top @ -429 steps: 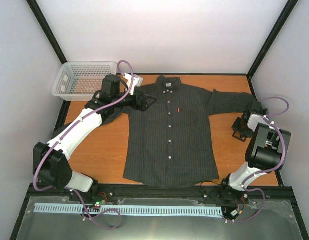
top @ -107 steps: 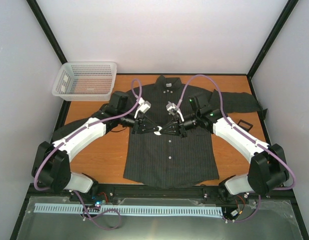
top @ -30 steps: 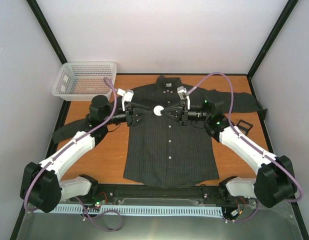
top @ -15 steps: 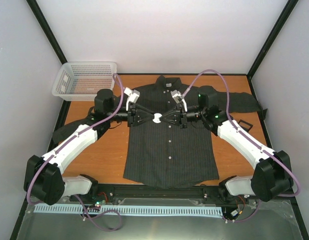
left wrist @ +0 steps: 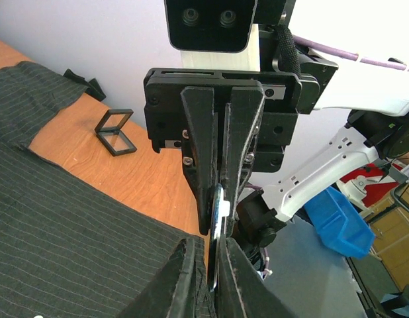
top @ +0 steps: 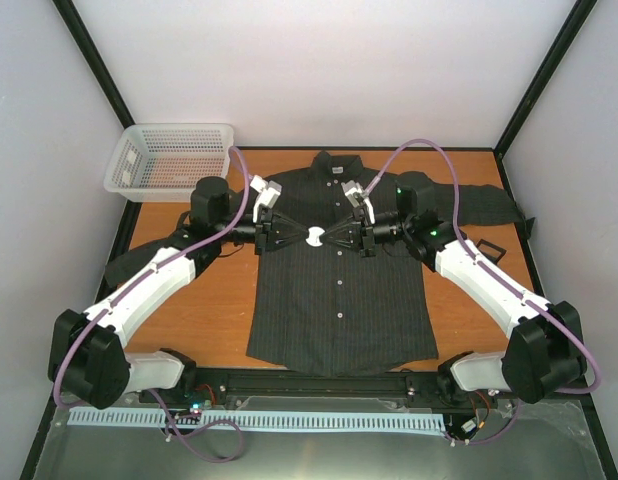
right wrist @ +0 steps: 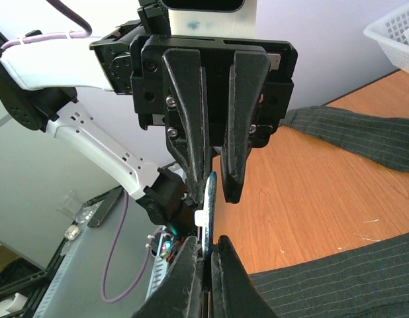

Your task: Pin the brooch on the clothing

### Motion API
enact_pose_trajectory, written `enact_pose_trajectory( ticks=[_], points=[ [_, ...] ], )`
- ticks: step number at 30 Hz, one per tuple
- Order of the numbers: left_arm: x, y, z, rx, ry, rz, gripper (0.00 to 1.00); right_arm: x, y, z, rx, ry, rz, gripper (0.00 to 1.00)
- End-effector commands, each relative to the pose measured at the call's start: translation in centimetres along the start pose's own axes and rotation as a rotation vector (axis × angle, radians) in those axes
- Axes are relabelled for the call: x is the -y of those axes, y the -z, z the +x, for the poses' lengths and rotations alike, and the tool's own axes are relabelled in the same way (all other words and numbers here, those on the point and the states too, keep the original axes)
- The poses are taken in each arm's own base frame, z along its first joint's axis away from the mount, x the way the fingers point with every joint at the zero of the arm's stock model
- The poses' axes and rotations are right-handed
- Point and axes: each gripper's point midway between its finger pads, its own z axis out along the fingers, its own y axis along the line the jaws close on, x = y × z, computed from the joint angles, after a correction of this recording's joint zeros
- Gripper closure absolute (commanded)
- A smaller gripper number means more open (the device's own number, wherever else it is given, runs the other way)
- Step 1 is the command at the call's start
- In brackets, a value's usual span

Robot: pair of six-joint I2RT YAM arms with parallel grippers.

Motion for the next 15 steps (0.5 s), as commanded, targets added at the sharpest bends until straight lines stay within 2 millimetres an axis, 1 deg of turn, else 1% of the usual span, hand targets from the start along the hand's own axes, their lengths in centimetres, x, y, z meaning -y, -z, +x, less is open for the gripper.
enact_pose_trajectory(
  ticks=[1,4,9,12,15],
  points=[
    [0.83,-0.33,-0.91,-0.008,-0.045,0.029,0.88,-0.74,0.01,-0.87,0.003,0.036,-0.028,0.97],
    [1.03,-0.45,-0.84,-0.016,-0.049,0.035,0.9,-0.71,-0.02,-0.81,0.001,0.033,-0.031,0.97],
    [0.89,-0.64,-0.68,-0.026,-0.043,0.034,0.88,-0.55,-0.06,-0.67,-0.002,0.03,-0.029,0.97],
    [0.8,-0.66,-0.66,-0.027,-0.042,0.032,0.95,-0.59,-0.05,-0.73,-0.001,0.031,-0.029,0.98],
    [0.83,-0.68,-0.65,-0.029,-0.046,0.03,0.98,-0.54,-0.06,-0.62,-0.003,0.026,-0.029,0.98]
  ],
)
